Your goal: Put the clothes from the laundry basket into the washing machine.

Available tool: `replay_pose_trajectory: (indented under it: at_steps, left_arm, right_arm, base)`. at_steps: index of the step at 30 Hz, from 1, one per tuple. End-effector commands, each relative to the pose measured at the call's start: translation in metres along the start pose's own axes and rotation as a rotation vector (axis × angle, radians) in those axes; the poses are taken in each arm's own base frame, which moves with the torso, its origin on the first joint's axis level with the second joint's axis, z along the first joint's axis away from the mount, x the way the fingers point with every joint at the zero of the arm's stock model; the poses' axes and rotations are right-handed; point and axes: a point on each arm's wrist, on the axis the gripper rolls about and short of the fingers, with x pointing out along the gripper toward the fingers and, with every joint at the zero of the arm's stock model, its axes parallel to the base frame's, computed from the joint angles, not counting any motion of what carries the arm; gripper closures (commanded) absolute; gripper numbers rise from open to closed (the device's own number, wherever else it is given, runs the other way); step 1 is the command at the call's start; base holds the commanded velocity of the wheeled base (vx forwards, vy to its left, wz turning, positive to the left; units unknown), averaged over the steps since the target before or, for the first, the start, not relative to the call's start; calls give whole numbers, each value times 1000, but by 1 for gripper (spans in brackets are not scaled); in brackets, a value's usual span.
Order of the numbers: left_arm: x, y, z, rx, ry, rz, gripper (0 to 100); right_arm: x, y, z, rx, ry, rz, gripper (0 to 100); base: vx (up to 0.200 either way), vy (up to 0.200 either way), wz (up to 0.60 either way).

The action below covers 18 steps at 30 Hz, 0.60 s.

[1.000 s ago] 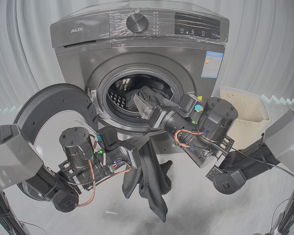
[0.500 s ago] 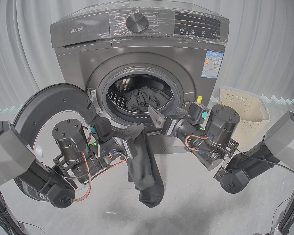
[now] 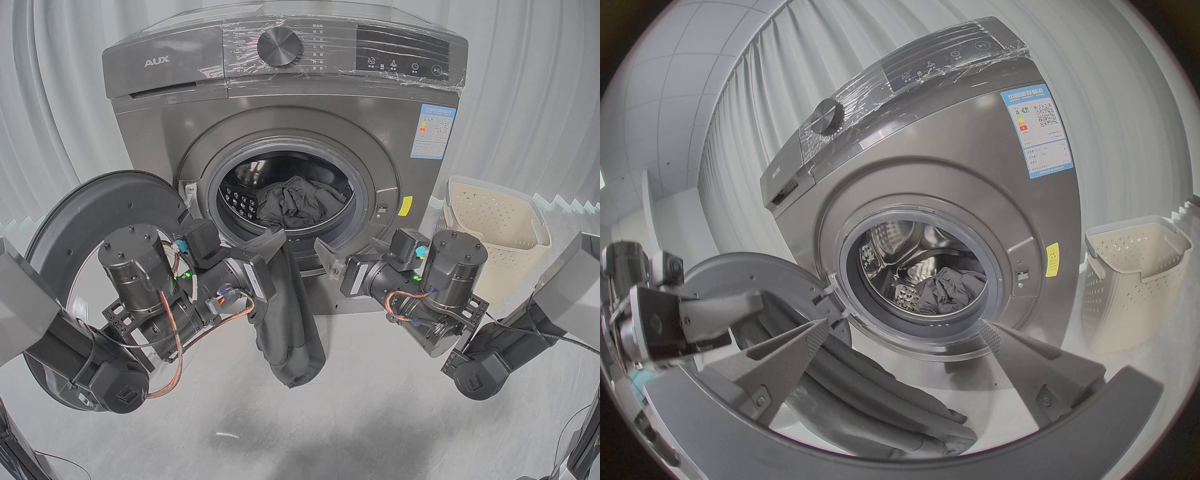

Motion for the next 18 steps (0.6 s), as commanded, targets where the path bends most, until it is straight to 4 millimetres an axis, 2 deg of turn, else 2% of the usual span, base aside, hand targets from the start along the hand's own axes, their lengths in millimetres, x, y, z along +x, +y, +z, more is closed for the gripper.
replay_pose_trajectory:
  at_steps: [1, 5, 9, 11, 18]
  left_arm:
    - [4, -1, 14, 3, -37, 22, 100]
    - [6, -3, 26, 12, -65, 42, 100]
    - [7, -3, 31, 27, -77, 46, 100]
    - [8, -3, 31, 29, -80, 47, 100]
    - [12, -3, 34, 38, -92, 65, 100]
  right_arm:
    - [0, -8, -18, -45, 52, -19, 0]
    - [-5, -9, -36, -68, 72, 4, 0]
    - [-8, -12, -59, -115, 127, 11, 0]
    - [-12, -7, -66, -123, 140, 49, 0]
    - [-15, 5, -74, -157, 154, 105, 0]
  base:
    - [0, 0, 0]
    - [0, 0, 0]
    - [0, 0, 0]
    - [0, 0, 0]
    - [0, 0, 0]
